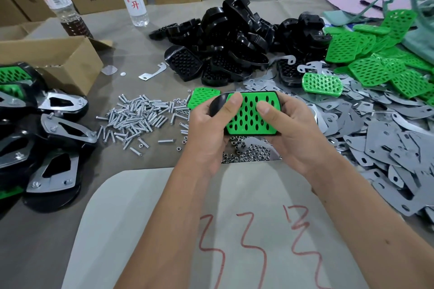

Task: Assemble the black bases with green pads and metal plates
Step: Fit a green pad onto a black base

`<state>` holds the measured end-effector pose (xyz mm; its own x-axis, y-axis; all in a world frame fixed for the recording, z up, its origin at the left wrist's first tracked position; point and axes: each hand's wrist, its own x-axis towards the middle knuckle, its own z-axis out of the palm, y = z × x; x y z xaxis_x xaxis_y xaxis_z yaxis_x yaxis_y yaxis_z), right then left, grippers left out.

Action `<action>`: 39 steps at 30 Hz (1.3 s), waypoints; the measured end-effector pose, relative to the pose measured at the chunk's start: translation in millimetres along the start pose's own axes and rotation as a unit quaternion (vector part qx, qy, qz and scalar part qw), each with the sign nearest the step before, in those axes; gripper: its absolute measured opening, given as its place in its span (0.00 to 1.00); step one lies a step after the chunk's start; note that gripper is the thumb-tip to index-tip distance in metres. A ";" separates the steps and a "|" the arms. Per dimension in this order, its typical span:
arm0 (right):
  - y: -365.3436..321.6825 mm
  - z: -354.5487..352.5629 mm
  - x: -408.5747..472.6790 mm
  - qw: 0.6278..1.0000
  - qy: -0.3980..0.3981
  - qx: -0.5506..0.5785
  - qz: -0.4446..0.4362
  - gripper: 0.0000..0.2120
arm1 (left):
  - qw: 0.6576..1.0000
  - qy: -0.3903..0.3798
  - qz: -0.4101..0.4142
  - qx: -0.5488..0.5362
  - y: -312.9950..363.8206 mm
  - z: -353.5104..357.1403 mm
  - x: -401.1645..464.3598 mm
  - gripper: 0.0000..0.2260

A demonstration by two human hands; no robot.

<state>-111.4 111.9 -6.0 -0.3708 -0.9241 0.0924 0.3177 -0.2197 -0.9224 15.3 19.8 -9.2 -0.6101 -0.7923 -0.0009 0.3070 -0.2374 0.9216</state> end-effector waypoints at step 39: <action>6.5 -7.9 3.9 0.998 0.024 -0.019 0.049 0.16 | 0.988 0.075 0.042 0.128 -11.1 -4.5 11.9 0.08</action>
<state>-117.6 109.4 -14.6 -0.3813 -0.9243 -0.0170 0.3217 -0.1155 -0.9398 8.0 10.5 -21.1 -0.4701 -0.8817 0.0397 0.1457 -0.0332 0.9888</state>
